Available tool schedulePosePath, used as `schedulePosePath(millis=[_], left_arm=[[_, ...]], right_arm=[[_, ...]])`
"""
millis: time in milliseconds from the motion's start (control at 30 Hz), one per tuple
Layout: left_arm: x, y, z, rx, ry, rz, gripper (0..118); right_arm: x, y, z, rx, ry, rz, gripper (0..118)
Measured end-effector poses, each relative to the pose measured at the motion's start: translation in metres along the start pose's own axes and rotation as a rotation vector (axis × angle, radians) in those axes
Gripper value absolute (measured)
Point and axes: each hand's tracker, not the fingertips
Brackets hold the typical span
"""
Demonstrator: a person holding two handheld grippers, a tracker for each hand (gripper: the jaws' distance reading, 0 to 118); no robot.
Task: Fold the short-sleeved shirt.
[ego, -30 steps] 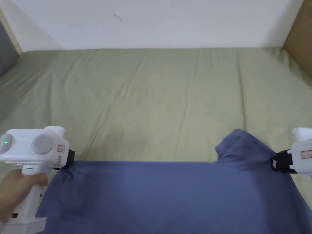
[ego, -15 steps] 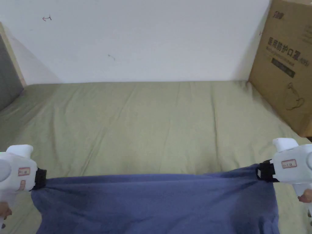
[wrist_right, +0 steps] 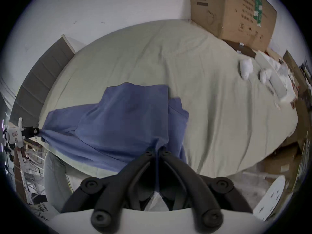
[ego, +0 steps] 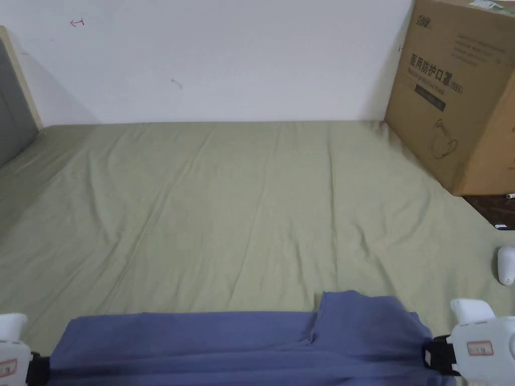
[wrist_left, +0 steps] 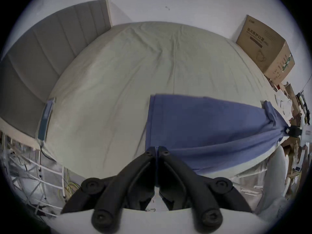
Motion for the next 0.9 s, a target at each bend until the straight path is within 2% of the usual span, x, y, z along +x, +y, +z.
schedulePosePath(millis=[133, 167, 200, 233, 267, 300, 400, 433, 533, 567, 600, 633, 667, 767, 900], left_arm=[[0.003, -0.017, -0.011, -0.016, 0.035, -0.04, 3], [0.004, -0.016, -0.013, -0.015, 0.041, -0.051, 16], [0.007, -0.017, -0.015, -0.014, 0.051, -0.048, 37], [0.009, -0.016, -0.016, -0.014, 0.067, -0.05, 62], [0.011, -0.014, -0.016, -0.014, 0.08, -0.053, 89], [0.011, -0.014, -0.013, -0.034, 0.1, -0.052, 94], [0.016, -0.005, 0.005, 0.011, 0.05, -0.008, 92], [0.014, -0.002, 0.01, 0.023, 0.039, 0.002, 92], [0.021, 0.02, 0.023, 0.124, -0.072, 0.085, 92], [0.023, 0.025, 0.025, 0.129, -0.111, 0.099, 86], [0.024, 0.03, 0.023, 0.146, -0.142, 0.116, 70], [0.026, 0.031, 0.019, 0.132, -0.165, 0.129, 42], [0.027, 0.032, 0.012, 0.105, -0.142, 0.126, 0], [0.022, 0.019, -0.015, 0.07, -0.13, 0.117, 0], [0.001, 0.01, -0.022, 0.076, -0.15, 0.195, 1]], right_arm=[[-0.003, -0.02, -0.008, -0.015, -0.009, 0.03, 1], [-0.004, -0.022, -0.01, -0.013, -0.014, 0.034, 8], [-0.004, -0.023, -0.01, -0.009, -0.017, 0.033, 29], [-0.004, -0.022, -0.01, -0.003, -0.018, 0.026, 57], [-0.005, -0.021, -0.009, -0.008, -0.028, 0.023, 73], [-0.006, -0.02, -0.006, -0.007, -0.032, 0.024, 73], [-0.005, -0.008, 0.011, 0.047, -0.042, 0.026, 73], [-0.009, 0.002, 0.016, 0.085, -0.027, 0.003, 73], [-0.04, 0.026, 0.025, 0.149, 0.009, 0.015, 72], [-0.05, 0.033, 0.023, 0.158, 0.008, 0.035, 67], [-0.059, 0.038, 0.021, 0.172, 0.012, 0.065, 51], [-0.073, 0.041, 0.017, 0.176, 0.003, 0.078, 27], [-0.082, 0.043, 0.011, 0.176, -0.002, 0.093, 0], [-0.101, 0.047, -0.014, 0.138, 0.012, 0.166, 0], [-0.123, 0.047, -0.031, 0.14, 0.025, 0.145, 0]])
